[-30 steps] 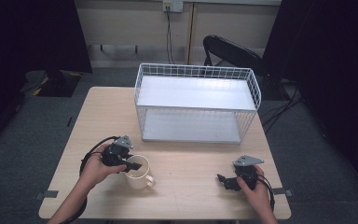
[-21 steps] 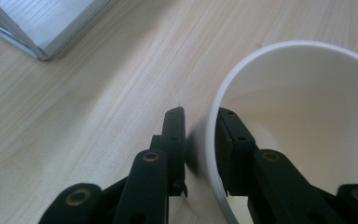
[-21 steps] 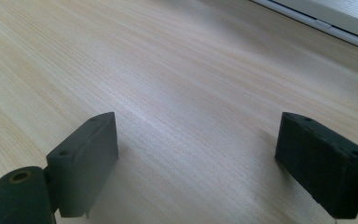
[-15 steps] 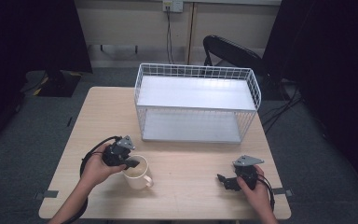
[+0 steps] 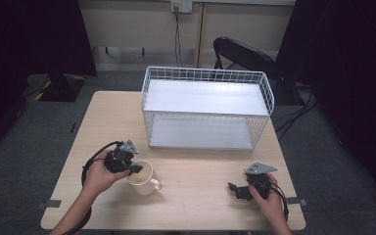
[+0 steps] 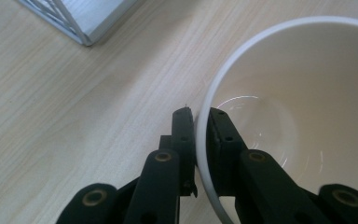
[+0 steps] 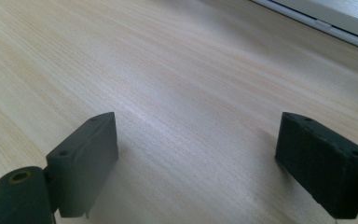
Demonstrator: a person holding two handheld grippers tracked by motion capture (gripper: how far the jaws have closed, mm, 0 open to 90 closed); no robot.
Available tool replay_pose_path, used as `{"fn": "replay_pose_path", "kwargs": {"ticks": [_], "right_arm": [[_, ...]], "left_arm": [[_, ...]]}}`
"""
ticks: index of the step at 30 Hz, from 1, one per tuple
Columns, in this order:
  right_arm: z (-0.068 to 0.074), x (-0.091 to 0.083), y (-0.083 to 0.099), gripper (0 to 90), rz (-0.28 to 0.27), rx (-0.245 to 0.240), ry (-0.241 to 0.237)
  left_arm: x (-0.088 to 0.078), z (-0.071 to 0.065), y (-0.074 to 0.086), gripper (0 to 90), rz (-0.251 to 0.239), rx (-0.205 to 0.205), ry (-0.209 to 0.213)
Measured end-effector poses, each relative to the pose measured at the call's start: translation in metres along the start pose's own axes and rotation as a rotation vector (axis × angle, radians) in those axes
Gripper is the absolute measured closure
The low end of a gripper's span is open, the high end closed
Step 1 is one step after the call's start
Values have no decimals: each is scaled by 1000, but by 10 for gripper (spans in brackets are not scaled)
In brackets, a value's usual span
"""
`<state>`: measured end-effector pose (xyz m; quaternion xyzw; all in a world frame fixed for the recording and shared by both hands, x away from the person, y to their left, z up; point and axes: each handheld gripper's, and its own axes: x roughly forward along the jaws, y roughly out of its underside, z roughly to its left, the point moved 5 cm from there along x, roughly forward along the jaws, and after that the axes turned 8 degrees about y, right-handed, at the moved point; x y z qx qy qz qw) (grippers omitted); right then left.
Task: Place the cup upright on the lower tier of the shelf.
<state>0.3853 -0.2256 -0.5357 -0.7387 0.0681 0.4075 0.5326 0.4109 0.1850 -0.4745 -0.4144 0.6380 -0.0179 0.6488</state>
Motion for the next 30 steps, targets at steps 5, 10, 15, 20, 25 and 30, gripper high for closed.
{"fn": "replay_pose_path", "kwargs": {"ticks": [5,10,15,20,25,30], "right_arm": [[0,0,0,123,0,0,0],[0,0,0,122,0,0,0],[0,0,0,123,0,0,0],[0,0,0,123,0,0,0],[0,0,0,123,0,0,0],[0,0,0,123,0,0,0]], "left_arm": [[-2,1,0,825,-8,-20,12],[-2,0,-2,825,-13,-30,19],[-2,-1,-10,825,-29,-38,19],[0,-2,-18,826,-37,-36,12],[5,-3,-31,826,-68,-46,2],[9,-4,-40,826,-90,-50,-2]]}}
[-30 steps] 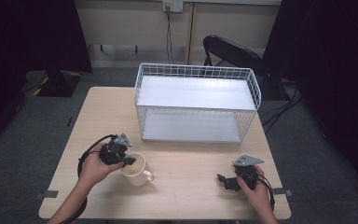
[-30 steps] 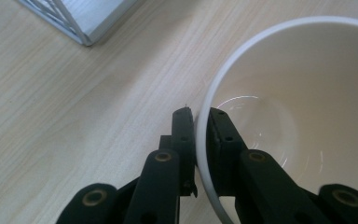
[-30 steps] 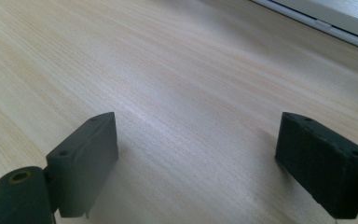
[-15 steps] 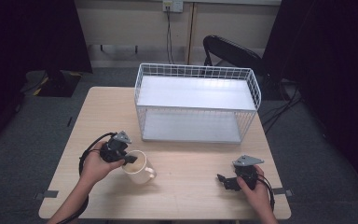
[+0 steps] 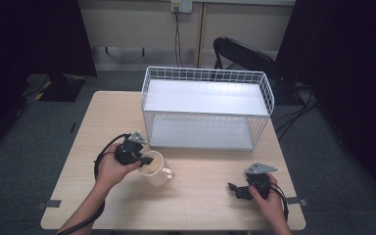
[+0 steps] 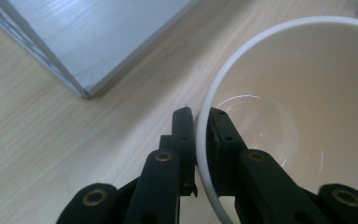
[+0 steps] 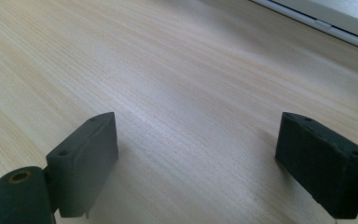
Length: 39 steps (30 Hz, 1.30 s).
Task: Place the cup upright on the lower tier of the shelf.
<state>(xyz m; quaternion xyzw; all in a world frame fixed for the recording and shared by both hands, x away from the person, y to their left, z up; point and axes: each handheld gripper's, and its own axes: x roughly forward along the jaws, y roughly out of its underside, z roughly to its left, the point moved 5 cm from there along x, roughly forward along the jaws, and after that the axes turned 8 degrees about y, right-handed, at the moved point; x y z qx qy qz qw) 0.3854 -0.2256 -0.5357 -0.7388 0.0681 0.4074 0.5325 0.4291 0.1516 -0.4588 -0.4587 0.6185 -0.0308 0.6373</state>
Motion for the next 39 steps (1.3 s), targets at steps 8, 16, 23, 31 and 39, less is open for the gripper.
{"fn": "replay_pose_path", "kwargs": {"ticks": [8,16,23,31,39], "right_arm": [[0,0,0,123,0,0,0],[0,0,0,122,0,0,0],[0,0,0,122,0,0,0],[0,0,0,122,0,0,0],[0,0,0,123,0,0,0]], "left_arm": [[10,-2,-10,826,-31,-12,-6],[17,-3,-19,826,-77,-27,-32],[22,-3,-25,826,-97,-37,-55],[25,-2,-32,826,-121,-34,-103],[30,-5,-41,826,-143,-23,-152]]}}
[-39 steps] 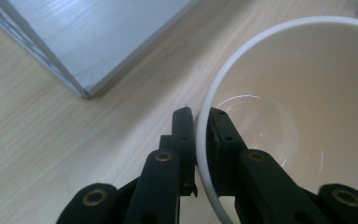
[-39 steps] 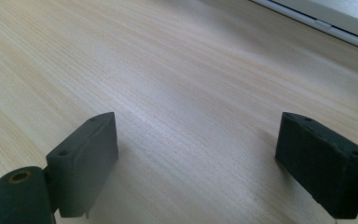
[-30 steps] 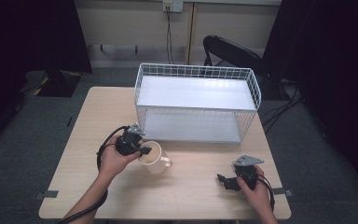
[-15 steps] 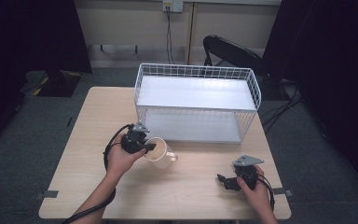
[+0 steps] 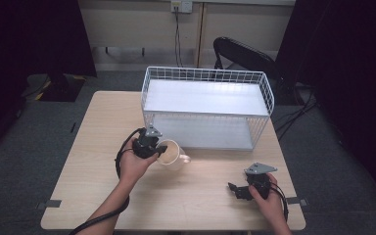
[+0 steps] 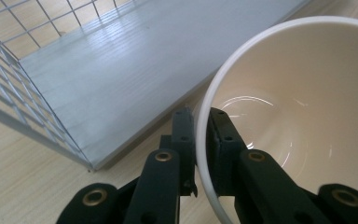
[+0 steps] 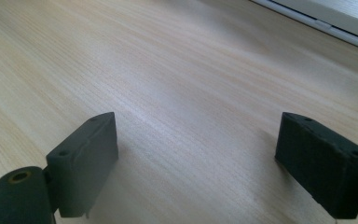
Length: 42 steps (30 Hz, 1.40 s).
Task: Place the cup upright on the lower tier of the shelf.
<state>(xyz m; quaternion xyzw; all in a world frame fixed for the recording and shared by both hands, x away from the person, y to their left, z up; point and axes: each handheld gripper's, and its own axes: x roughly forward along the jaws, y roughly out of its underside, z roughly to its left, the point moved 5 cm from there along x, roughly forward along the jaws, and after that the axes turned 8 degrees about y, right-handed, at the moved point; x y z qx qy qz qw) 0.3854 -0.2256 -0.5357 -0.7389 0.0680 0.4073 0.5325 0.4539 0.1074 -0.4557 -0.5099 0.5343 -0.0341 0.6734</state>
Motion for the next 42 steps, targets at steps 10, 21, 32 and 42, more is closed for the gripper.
{"fn": "replay_pose_path", "kwargs": {"ticks": [10,21,32,42], "right_arm": [[0,0,0,123,0,0,0],[0,0,0,123,0,0,0],[0,0,0,123,0,0,0],[0,0,0,123,0,0,-1]], "left_arm": [[5,-1,-10,827,-36,-35,-20],[17,-2,-16,827,-85,-76,-47],[29,-4,-22,827,-100,-74,-76],[39,-6,-29,828,-130,-90,-99]]}}
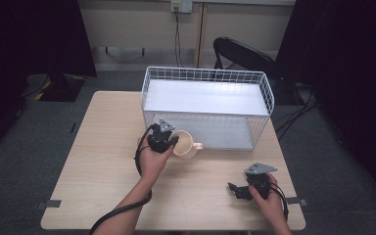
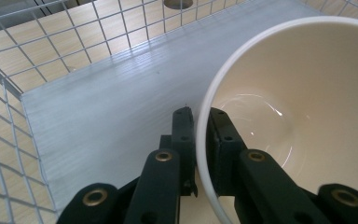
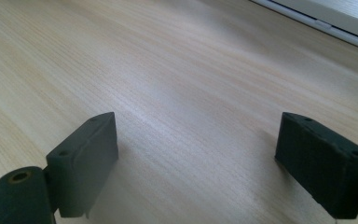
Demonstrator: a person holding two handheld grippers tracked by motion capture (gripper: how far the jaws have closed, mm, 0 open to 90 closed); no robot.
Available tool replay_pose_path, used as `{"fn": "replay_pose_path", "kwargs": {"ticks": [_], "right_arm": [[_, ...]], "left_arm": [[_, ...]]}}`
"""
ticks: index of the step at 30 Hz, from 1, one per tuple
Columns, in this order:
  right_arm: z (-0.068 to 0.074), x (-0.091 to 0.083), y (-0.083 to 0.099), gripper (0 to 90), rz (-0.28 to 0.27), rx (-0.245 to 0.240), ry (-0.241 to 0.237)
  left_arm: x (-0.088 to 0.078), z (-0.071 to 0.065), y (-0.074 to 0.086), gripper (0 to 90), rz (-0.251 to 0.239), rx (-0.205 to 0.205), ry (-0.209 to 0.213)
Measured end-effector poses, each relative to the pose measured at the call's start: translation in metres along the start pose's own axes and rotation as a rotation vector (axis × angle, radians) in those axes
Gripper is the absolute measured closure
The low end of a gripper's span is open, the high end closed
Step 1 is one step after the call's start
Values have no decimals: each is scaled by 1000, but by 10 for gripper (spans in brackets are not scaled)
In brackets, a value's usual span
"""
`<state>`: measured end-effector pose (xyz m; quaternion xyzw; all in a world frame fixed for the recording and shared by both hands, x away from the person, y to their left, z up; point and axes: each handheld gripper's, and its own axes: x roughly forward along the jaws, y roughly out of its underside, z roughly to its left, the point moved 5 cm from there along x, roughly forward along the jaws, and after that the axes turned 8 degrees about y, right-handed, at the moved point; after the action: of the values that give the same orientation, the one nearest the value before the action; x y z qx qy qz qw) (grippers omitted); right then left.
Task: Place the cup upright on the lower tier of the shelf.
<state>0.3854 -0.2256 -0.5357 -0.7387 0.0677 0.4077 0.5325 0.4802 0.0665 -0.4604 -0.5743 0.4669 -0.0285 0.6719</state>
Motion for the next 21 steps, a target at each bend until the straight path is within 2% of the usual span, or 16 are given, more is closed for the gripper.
{"fn": "replay_pose_path", "kwargs": {"ticks": [7,11,21], "right_arm": [[0,0,0,122,0,0,0],[0,0,0,123,0,0,1],[0,0,0,123,0,0,1]], "left_arm": [[5,1,0,828,4,4,-20],[9,2,-1,828,-17,-18,-28],[12,5,-2,827,-20,-13,-51]]}}
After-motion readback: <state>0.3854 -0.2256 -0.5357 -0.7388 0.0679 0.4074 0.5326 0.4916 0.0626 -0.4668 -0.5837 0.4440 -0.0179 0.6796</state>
